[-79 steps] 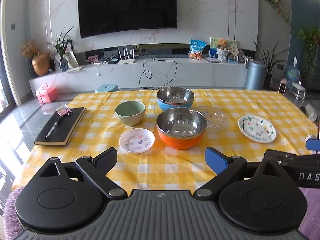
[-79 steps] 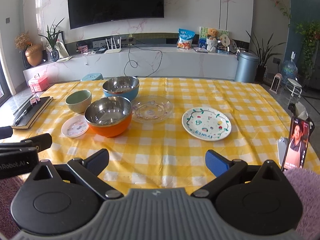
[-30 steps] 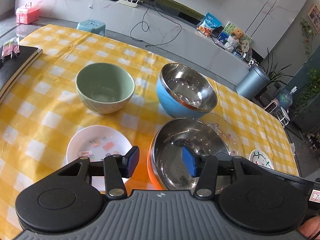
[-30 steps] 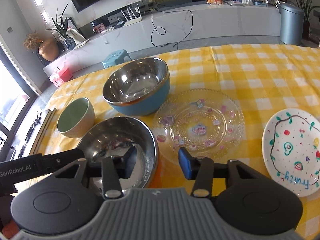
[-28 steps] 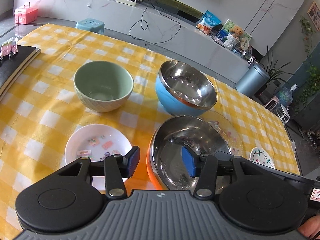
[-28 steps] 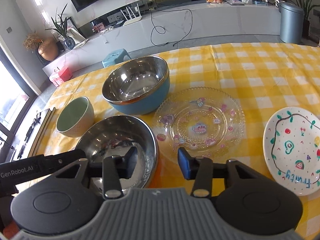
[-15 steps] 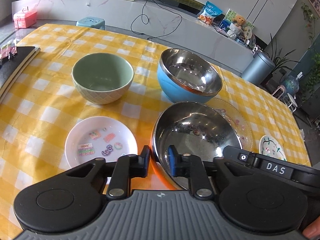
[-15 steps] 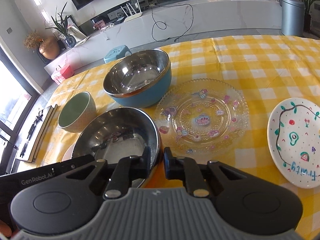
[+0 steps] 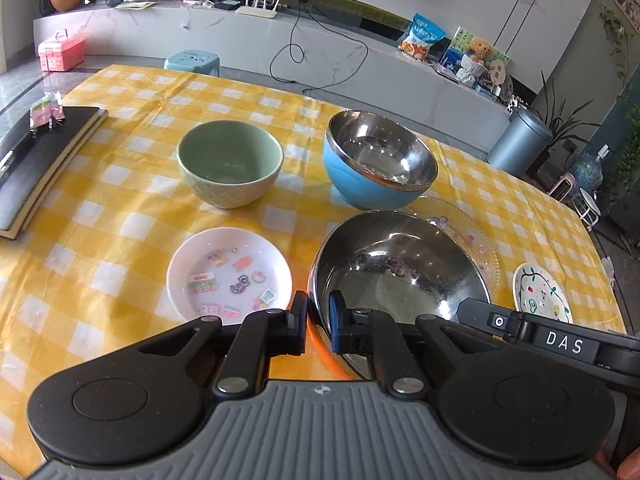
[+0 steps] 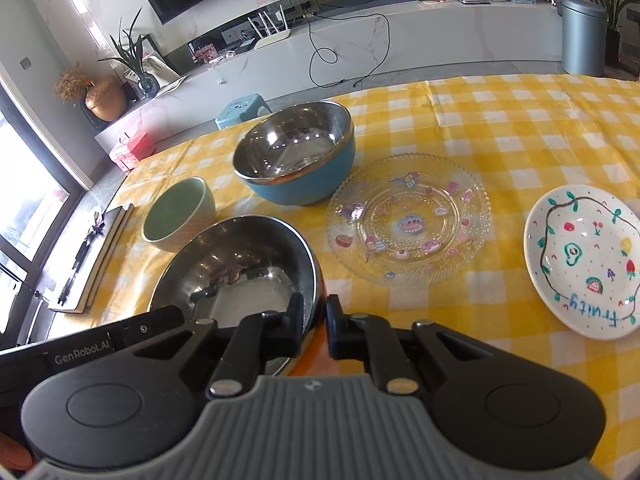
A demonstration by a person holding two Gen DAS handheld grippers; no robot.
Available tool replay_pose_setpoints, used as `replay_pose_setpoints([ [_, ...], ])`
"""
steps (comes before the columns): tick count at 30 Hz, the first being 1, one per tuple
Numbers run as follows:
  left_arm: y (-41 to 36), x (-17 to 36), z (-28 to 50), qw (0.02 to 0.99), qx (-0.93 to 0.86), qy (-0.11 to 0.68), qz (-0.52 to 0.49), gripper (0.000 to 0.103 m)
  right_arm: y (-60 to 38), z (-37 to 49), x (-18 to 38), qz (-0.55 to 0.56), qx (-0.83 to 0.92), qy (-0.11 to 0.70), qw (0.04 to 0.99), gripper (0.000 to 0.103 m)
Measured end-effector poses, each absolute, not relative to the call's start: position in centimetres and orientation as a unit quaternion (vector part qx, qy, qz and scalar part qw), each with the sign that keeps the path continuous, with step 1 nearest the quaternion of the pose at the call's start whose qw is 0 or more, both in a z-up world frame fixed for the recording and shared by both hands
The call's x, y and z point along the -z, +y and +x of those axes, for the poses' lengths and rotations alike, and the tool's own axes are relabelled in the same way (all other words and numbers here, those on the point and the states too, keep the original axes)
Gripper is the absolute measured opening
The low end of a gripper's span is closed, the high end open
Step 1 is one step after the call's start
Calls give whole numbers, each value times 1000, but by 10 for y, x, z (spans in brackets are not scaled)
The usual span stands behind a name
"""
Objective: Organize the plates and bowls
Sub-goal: 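Lift the orange-bottomed bowl with both grippers toward the blue-bottomed steel bowl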
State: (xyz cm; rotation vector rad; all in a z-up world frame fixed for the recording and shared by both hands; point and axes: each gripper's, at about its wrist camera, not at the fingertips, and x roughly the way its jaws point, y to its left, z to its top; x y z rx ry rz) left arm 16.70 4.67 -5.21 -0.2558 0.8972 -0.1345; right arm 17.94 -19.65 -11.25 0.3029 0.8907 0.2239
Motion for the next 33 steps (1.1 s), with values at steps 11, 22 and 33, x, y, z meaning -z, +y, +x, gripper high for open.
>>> replay_pose_setpoints([
  [11, 61, 38, 126, 896, 62, 417, -143, 12, -196, 132, 102, 182, -112, 418, 883, 9],
  [22, 76, 46, 89, 893, 46, 418, -158, 12, -180, 95, 108, 195, -114, 431, 874, 9],
  [33, 79, 58, 84, 884, 48, 438, -157, 12, -176, 91, 119, 191, -104, 453, 865, 9],
])
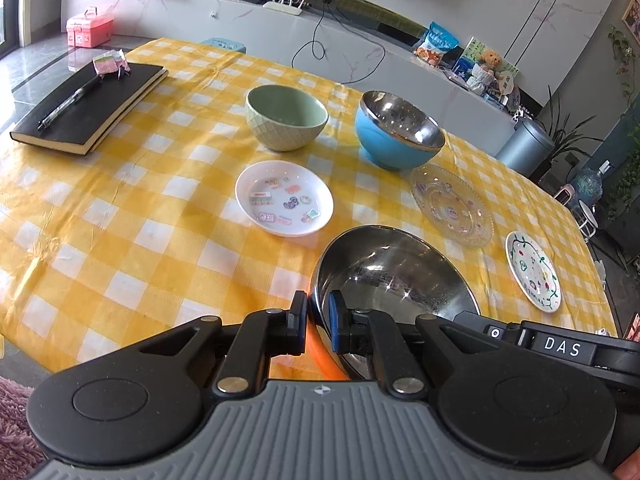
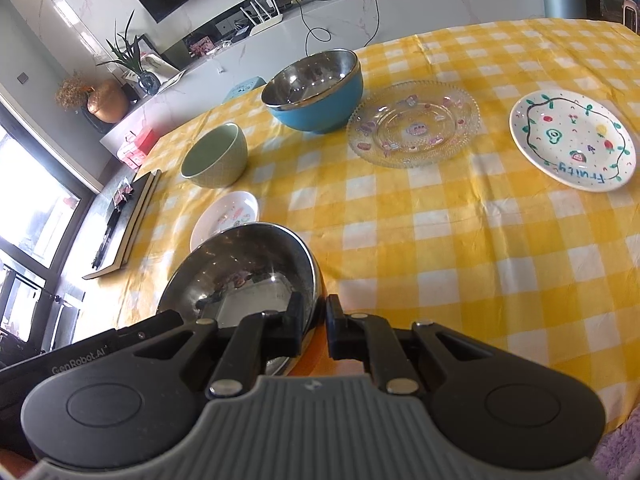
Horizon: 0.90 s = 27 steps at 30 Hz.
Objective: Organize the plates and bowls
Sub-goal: 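Lift the orange-bottomed bowl with both grippers toward the blue-bottomed steel bowl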
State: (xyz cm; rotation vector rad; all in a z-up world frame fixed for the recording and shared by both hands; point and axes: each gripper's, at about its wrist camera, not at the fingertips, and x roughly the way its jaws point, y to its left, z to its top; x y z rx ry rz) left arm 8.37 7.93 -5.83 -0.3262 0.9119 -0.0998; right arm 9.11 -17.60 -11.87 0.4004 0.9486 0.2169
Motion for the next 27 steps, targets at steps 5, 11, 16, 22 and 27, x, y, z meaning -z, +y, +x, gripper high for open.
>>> replay_pose_setpoints([
  [5, 81, 64, 86, 881, 40, 447, -153, 12, -172, 92, 123, 186, -107, 462, 860, 9],
  [11, 81, 66, 87, 880, 37, 452, -141, 12, -166, 92, 124, 173, -113, 469, 859, 9],
  [16, 79, 66, 88, 879, 40, 456, -134, 15, -164, 92, 123, 161, -116, 468, 861, 13],
  [22, 83, 60, 88, 881, 54, 447, -144, 27, -165, 89, 118, 162, -115, 456, 868, 30],
  [27, 83, 50, 89, 886, 57, 441, -134, 34, -164, 86, 104, 151, -118, 432, 881, 41],
])
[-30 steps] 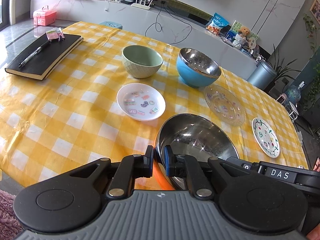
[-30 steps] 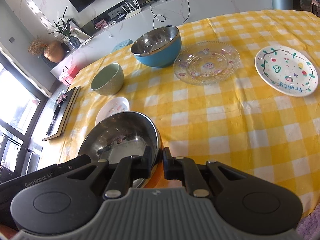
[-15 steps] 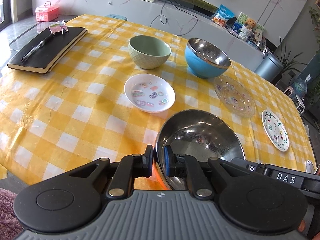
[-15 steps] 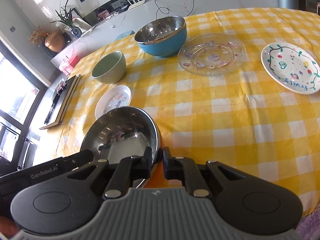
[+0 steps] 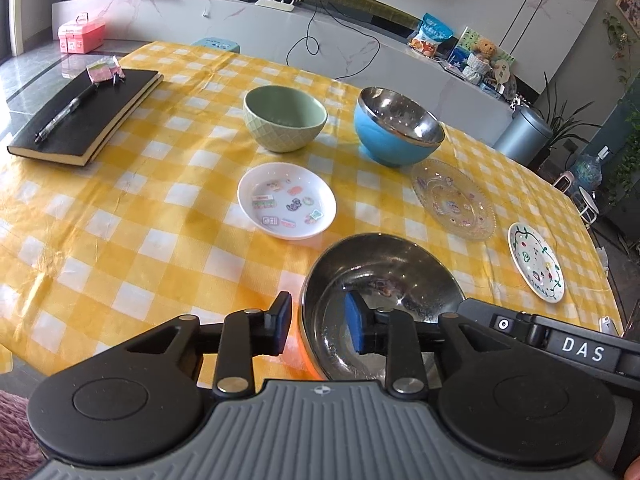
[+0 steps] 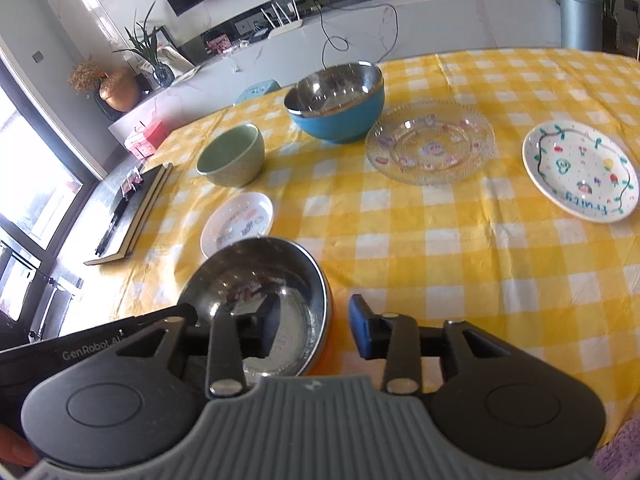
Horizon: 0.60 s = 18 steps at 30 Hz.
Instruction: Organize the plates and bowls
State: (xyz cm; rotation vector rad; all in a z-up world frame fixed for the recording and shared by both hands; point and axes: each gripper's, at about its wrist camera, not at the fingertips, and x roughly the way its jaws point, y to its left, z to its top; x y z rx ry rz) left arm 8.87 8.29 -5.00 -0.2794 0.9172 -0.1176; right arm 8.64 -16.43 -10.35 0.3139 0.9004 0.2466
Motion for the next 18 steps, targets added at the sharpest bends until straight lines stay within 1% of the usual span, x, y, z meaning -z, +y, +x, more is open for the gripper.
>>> replay_pose_setpoints([
  [1, 83, 47, 90, 887, 56, 440, -132, 35, -164, 87, 100, 147, -119, 428, 884, 46],
  [2, 82, 43, 92, 888, 55, 438, -129, 36, -164, 88, 97, 143, -120, 424, 886, 49],
  [4, 81, 35, 96, 889, 59, 436, -127, 40, -166, 91, 90, 137, -120, 418, 890, 58],
  [5, 80, 31, 99, 889, 63, 434, -129, 42, -167, 94, 87, 134, -118, 416, 892, 60],
  [7, 77, 23, 105, 890, 74, 432, -128, 47, -169, 101, 81, 129, -112, 414, 894, 62],
  [10, 65, 14, 115, 892, 83, 432, -106, 48, -174, 114, 69, 122, -96, 407, 900, 66],
  [14, 53, -1, 136, 896, 87, 427, -82, 50, -181, 133, 54, 122, -74, 389, 910, 69],
  [18, 45, -18, 160, 905, 87, 410, -70, 56, -190, 158, 40, 134, -59, 372, 917, 70],
])
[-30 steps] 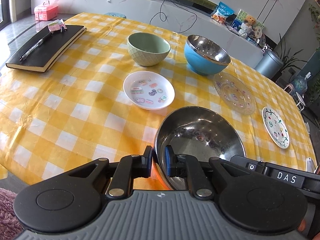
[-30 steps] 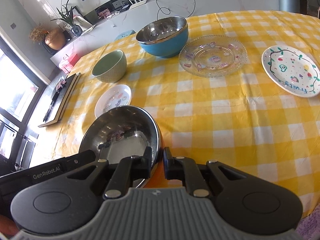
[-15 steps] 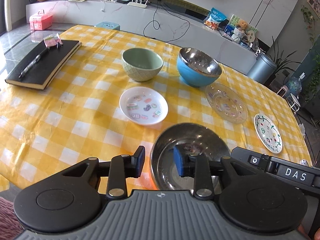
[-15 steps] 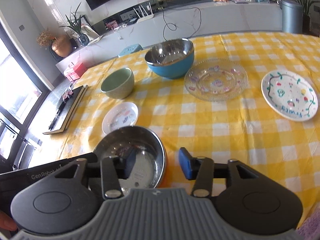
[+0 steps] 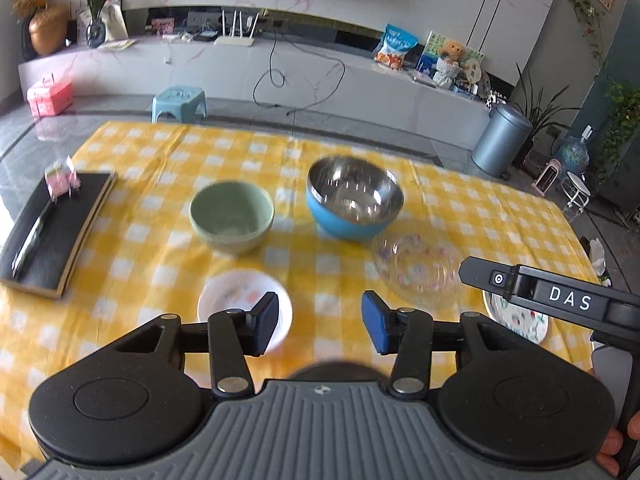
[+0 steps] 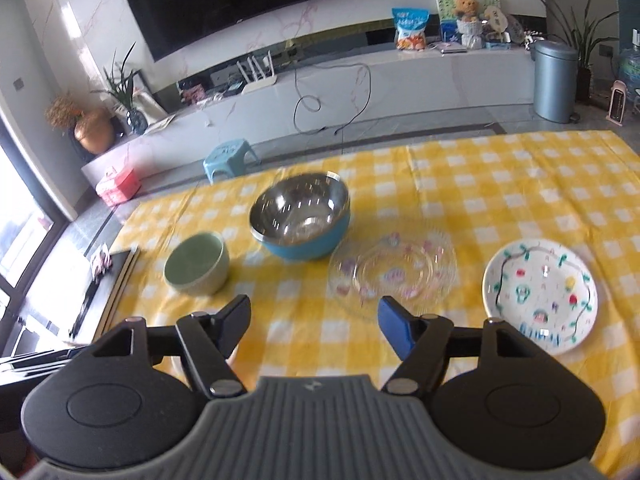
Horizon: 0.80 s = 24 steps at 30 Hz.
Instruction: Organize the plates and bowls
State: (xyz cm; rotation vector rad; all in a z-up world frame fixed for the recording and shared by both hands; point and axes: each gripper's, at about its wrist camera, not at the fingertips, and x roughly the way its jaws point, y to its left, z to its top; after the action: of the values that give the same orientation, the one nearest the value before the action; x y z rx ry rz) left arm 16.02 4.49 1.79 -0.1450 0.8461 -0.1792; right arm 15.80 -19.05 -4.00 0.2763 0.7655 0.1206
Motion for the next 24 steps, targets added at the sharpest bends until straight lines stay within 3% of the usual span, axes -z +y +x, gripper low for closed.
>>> replay_pose_setpoints([
  [7, 31, -24, 211, 911, 76, 399, -67, 60, -197, 205, 35, 141, -36, 359, 922, 70],
  [17, 21, 8, 274, 914, 77, 392, -70, 60, -200, 279, 63, 137, -30, 387, 911, 68],
  [24, 28, 38, 305, 912, 70, 389, -112, 59, -192, 313, 91, 129, -26, 413, 901, 59],
])
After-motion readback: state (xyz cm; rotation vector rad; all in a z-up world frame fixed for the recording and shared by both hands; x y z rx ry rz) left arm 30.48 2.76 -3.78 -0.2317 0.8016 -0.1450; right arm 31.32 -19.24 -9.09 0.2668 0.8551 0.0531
